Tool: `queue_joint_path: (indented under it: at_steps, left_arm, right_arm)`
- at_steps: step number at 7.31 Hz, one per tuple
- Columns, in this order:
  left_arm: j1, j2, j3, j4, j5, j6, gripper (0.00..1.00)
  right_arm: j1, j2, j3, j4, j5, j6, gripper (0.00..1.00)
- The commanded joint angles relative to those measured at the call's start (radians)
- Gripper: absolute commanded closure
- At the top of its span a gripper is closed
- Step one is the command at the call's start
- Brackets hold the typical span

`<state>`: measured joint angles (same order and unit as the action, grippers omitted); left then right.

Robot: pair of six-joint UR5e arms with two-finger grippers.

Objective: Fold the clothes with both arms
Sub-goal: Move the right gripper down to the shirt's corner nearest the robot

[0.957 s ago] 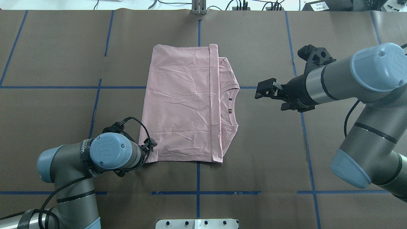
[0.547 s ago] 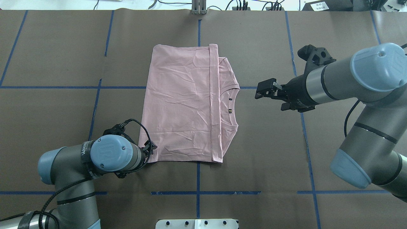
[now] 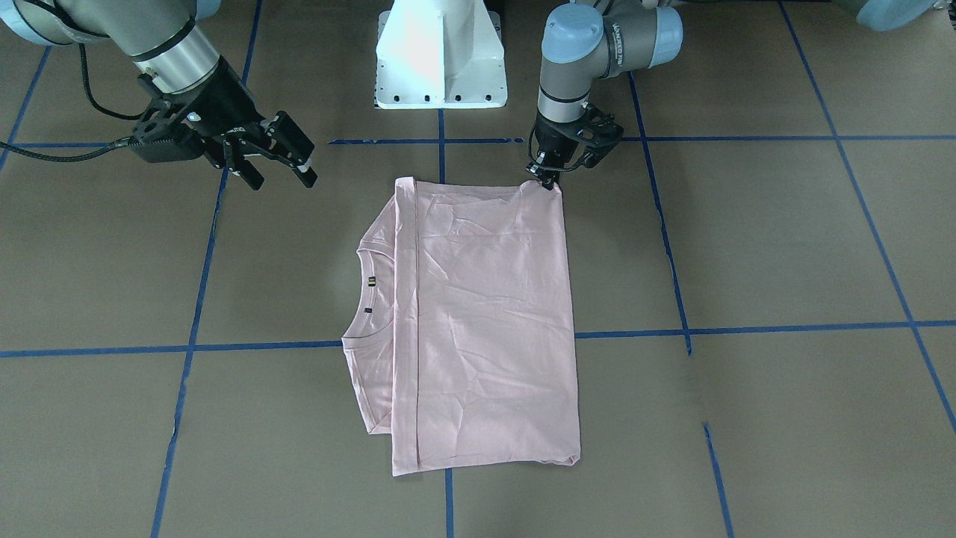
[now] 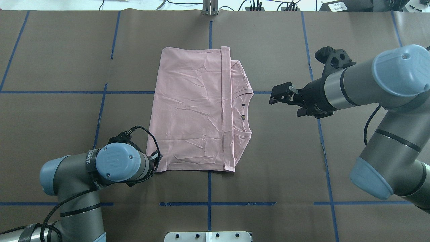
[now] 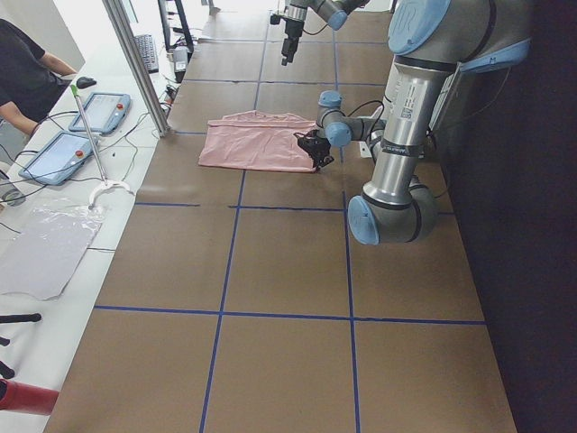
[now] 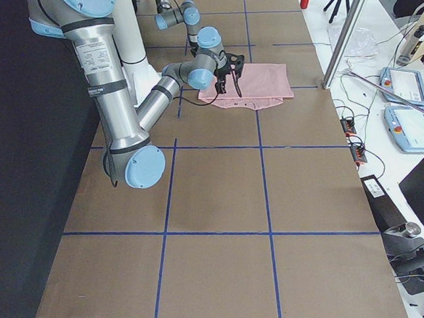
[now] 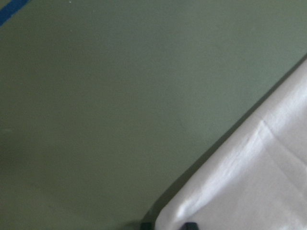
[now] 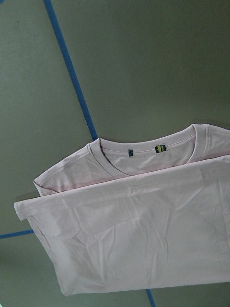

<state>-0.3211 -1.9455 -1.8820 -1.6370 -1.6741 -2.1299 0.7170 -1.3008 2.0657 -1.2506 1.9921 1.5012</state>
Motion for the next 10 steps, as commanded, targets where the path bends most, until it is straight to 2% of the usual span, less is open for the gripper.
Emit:
queue_joint_path:
  at_steps: [1,3,4,6,7,10]
  left_arm:
    - [0.001,-0.001,-0.026,0.020,-0.003,0.010,1.00]
    - [0.001,0.000,-0.087,0.068,-0.007,0.066,1.00]
    - [0.002,-0.003,-0.088,0.069,-0.012,0.138,1.00]
    - [0.002,-0.003,-0.085,0.066,-0.012,0.151,1.00]
    - [0.002,-0.006,-0.083,0.065,-0.012,0.151,1.00]
    - [0.004,-0.009,-0.077,0.063,-0.007,0.151,1.00]
  right_arm:
    - [0.001,-0.002,0.001,0.000,0.001,-0.001,0.00]
    - [-0.005,-0.005,0.004,-0.003,-0.016,0.078,0.00]
    - [-0.045,-0.006,0.004,-0.006,-0.074,0.138,0.00]
    - [-0.166,0.050,-0.003,-0.166,-0.186,0.149,0.00]
    - [-0.233,0.075,-0.013,-0.220,-0.199,0.186,0.00]
    - [-0.318,0.231,-0.181,-0.314,-0.216,0.322,0.00]
